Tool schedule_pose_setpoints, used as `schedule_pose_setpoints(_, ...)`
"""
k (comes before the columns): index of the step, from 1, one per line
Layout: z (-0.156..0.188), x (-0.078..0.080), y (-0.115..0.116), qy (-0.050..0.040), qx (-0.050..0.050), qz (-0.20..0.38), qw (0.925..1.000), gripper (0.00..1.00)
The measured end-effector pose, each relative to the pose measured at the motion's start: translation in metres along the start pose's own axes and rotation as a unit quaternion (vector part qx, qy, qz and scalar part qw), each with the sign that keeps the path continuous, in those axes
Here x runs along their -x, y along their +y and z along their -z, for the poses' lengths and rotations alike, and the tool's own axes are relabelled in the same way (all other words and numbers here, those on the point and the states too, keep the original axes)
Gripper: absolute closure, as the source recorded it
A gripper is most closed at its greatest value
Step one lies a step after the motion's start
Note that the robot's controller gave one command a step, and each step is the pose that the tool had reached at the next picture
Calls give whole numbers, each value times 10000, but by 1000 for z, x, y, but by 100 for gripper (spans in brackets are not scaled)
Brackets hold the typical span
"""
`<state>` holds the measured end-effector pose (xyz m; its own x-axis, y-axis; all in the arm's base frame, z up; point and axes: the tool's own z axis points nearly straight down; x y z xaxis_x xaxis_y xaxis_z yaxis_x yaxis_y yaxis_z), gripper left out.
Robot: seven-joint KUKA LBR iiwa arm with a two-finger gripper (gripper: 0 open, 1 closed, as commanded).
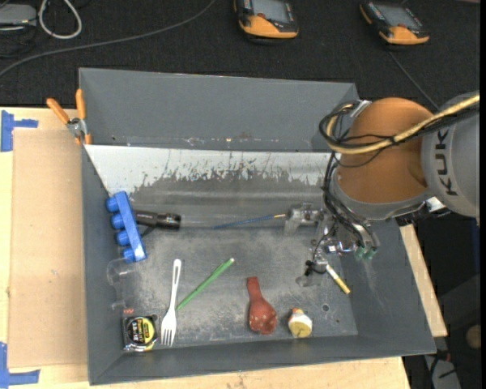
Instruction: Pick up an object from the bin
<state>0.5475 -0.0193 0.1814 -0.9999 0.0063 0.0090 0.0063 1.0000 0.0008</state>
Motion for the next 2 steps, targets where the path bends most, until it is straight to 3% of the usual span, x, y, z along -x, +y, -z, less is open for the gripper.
schedule_pose_setpoints(1, 4, 2, 0, -37, -1, 3, 10000, 0)
schedule_pose_setpoints(2, -37, -20, 18, -69, -9, 969, 9953, 0)
